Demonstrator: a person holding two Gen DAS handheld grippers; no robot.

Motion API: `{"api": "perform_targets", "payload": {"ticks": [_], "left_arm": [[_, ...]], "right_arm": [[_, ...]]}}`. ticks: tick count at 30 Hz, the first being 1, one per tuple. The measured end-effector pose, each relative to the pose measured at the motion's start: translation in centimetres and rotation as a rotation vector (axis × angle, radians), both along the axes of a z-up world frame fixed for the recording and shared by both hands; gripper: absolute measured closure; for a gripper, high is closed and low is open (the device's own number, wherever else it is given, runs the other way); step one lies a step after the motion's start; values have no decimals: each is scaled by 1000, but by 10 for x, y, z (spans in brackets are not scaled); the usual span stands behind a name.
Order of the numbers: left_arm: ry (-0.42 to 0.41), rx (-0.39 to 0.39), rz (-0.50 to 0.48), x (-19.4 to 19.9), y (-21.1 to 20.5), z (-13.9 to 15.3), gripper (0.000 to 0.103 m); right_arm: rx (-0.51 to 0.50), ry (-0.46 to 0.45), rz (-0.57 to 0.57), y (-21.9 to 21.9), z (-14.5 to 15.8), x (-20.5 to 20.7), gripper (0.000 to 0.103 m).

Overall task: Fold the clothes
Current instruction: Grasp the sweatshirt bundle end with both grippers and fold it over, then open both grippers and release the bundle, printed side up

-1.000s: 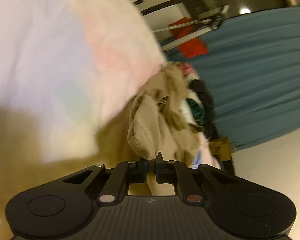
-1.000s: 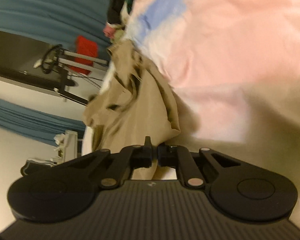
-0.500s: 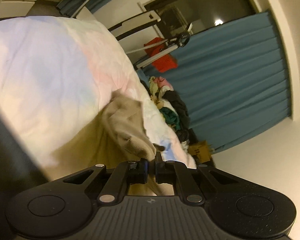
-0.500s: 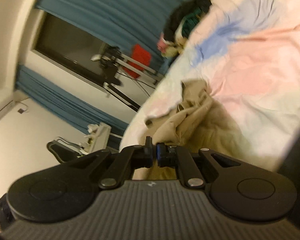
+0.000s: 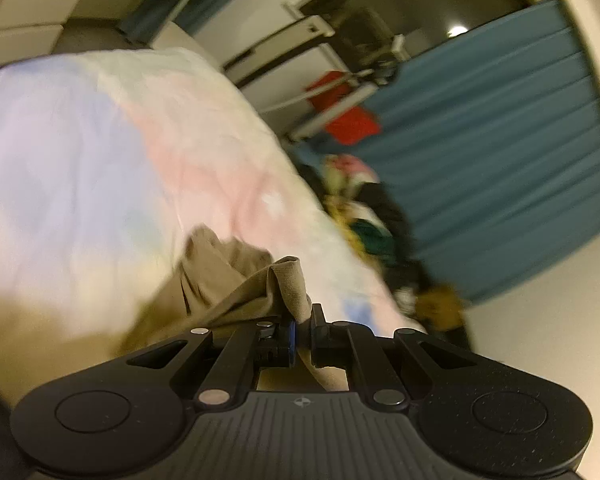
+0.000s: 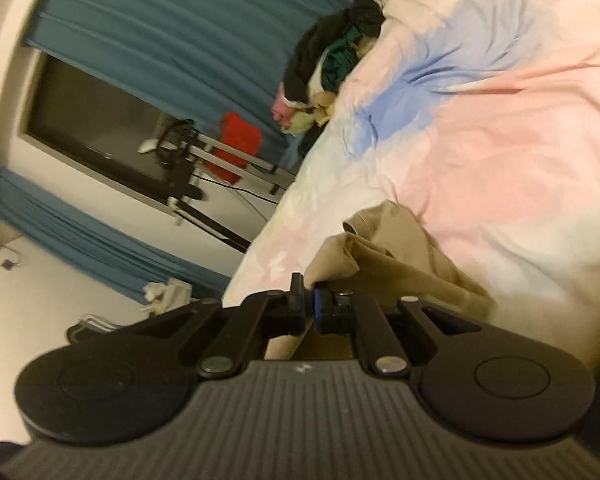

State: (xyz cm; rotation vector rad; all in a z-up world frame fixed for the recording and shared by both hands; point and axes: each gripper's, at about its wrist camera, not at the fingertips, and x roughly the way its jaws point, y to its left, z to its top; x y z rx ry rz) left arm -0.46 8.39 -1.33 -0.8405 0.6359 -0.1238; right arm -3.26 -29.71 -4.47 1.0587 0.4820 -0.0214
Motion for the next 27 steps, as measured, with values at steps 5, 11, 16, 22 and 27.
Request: {"api": "perform_targets", "payload": {"ticks": [5, 11, 16, 22, 27], "left_arm": [[28, 155, -2, 75, -17, -18, 96], [31, 191, -32, 115, -21, -64, 96], [46, 187, -52, 134, -18, -84, 96], [28, 221, -70, 138, -19, -83, 93], [-9, 273, -93, 129, -22, -74, 32]], "right_arm": [[-90, 61, 17, 4, -17, 75, 96], [-75, 98, 67, -4, -59, 125, 95], [-71, 142, 106, -9, -76, 145, 94], [-160, 134, 135, -1, -70, 155, 93], [-169, 147, 179, -2, -67, 155, 79]]}}
